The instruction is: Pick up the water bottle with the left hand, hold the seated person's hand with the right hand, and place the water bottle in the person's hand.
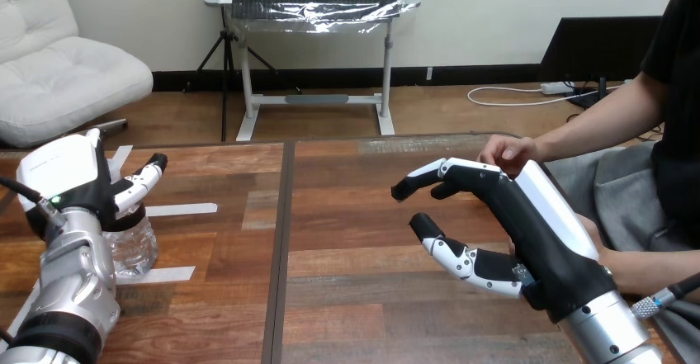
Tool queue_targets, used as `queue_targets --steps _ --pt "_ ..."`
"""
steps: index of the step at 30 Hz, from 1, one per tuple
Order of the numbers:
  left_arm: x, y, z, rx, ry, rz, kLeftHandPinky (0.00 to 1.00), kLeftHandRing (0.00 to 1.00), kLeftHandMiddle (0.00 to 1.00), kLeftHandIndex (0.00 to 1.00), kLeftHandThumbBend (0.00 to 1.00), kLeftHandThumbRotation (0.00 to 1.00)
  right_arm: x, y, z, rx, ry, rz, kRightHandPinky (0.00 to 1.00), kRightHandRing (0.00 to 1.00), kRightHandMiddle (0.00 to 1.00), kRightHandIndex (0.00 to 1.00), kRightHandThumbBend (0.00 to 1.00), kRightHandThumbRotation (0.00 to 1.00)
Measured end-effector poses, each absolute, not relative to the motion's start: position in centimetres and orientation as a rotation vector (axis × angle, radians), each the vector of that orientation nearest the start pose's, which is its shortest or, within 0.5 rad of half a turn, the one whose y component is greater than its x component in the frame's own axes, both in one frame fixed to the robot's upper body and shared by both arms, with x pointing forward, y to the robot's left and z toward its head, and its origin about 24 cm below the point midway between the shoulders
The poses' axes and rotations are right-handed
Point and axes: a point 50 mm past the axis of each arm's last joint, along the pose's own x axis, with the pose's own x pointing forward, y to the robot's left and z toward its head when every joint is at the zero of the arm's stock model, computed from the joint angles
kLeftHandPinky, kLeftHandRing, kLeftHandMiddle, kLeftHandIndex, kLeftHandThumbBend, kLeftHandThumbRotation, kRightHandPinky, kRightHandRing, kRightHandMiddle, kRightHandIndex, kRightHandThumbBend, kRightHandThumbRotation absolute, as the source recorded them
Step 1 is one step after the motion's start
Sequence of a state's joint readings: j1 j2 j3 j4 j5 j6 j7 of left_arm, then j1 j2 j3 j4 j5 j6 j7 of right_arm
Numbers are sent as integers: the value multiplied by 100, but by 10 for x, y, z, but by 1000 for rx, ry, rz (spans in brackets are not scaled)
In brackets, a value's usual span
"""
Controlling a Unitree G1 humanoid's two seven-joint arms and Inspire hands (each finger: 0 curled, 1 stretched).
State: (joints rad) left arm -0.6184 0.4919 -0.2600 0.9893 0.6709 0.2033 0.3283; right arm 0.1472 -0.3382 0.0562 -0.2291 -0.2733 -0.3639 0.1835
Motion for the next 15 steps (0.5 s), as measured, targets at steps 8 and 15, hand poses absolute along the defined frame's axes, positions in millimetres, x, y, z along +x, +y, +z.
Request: queue_targets --steps 8,15 --pt "337 279 39 1357 363 294 92 90 92 92 57 100 214 -166 93 -629 -385 352 72 76 69 61 34 0" --pt "337 278 38 1336 355 296 92 90 91 92 57 100 213 -166 95 -634 -393 354 74 75 67 61 34 0"
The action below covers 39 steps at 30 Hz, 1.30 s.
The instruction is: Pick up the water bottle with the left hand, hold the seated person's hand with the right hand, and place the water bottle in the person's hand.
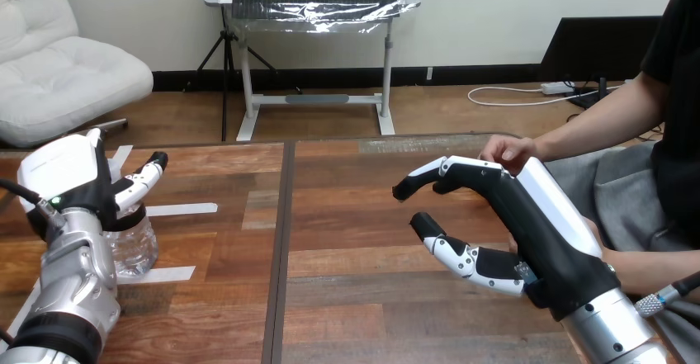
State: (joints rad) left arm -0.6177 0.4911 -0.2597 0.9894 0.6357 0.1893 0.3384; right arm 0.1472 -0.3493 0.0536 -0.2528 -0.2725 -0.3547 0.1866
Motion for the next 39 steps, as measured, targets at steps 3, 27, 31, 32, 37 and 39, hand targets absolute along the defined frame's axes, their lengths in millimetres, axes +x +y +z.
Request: queue_targets --steps 3,27,31,32,37,39 --pt "337 278 38 1332 353 296 92 90 91 92 57 100 213 -166 95 -634 -396 354 75 75 67 61 34 0" --pt "338 272 37 1277 325 281 89 90 91 92 57 100 213 -166 95 -635 -389 357 77 75 67 61 34 0" --pt "337 270 37 1263 313 277 87 89 91 92 57 100 213 -166 95 -635 -388 357 77 76 67 61 34 0" --pt "337 269 37 1258 310 276 86 89 91 92 57 100 213 -166 95 -635 -387 357 77 76 67 61 34 0" --pt "337 264 36 1219 292 270 85 89 91 92 57 100 213 -166 95 -635 -386 357 76 75 67 61 34 0" --pt "337 262 36 1208 284 267 85 89 91 92 57 100 213 -166 95 -635 -387 357 76 75 67 61 34 0"
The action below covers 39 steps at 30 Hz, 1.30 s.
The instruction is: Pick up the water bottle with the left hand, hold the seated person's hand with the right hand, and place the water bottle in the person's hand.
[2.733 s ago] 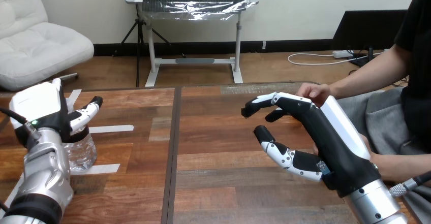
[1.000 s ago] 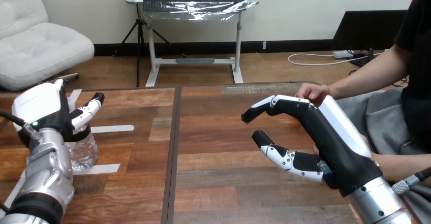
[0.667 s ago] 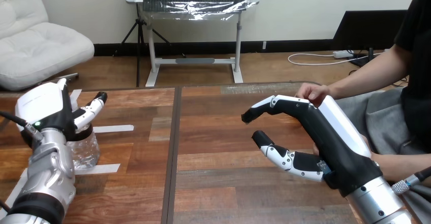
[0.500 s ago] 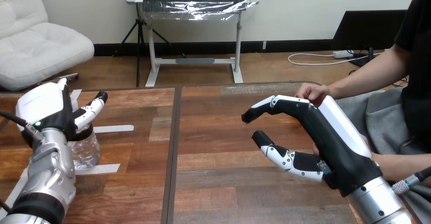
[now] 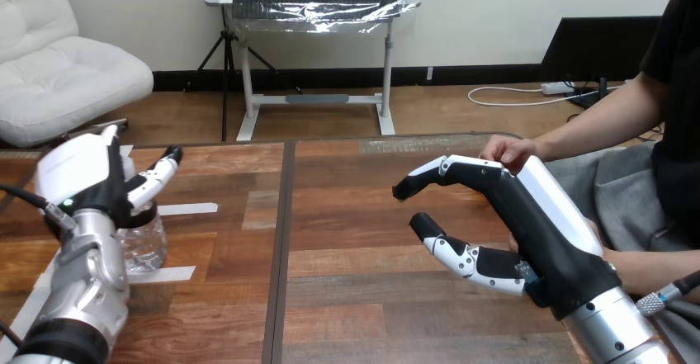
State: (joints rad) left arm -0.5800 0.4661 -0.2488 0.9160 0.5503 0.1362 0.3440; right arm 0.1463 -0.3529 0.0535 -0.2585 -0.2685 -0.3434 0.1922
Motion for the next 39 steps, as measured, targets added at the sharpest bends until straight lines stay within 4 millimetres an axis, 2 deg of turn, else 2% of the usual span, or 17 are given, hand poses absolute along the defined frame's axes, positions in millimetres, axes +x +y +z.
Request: queue_targets --steps 39 --pt "330 229 31 1129 174 179 86 88 90 93 62 100 216 -166 98 -640 -400 357 74 75 67 61 36 0"
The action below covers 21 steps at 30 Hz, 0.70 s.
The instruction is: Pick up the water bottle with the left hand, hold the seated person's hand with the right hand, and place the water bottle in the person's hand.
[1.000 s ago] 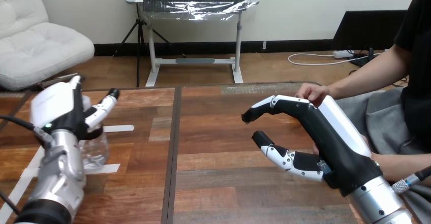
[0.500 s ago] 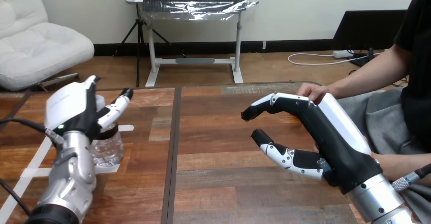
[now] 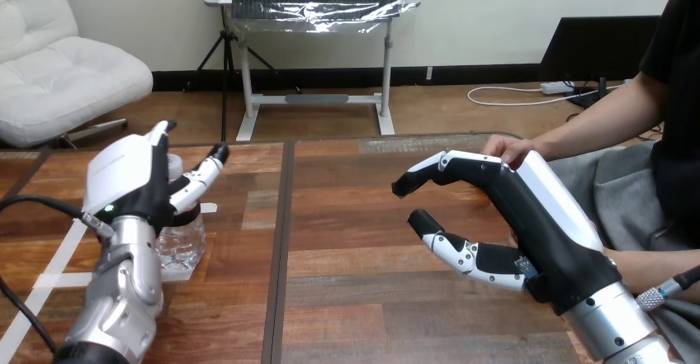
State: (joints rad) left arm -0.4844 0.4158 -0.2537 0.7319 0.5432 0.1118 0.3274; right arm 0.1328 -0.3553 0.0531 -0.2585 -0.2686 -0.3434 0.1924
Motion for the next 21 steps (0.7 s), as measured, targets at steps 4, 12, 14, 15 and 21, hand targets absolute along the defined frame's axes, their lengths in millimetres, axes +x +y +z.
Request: queue_targets --steps 4,12,14,15,21 --pt "329 225 32 1122 162 171 85 88 90 93 63 100 216 -166 98 -639 -399 357 74 75 67 61 35 0" --pt "326 220 31 1114 145 161 85 88 90 93 62 100 216 -166 97 -640 -391 355 74 75 67 61 36 0" --pt "325 219 31 1112 142 159 85 88 90 93 62 100 216 -166 97 -640 -390 354 73 75 67 61 36 0" --pt "325 219 31 1112 141 158 85 88 90 93 63 100 216 -166 97 -640 -389 354 73 75 68 61 36 0" --pt "325 217 31 1111 135 155 86 88 90 93 63 100 216 -166 97 -640 -389 354 73 75 67 61 36 0"
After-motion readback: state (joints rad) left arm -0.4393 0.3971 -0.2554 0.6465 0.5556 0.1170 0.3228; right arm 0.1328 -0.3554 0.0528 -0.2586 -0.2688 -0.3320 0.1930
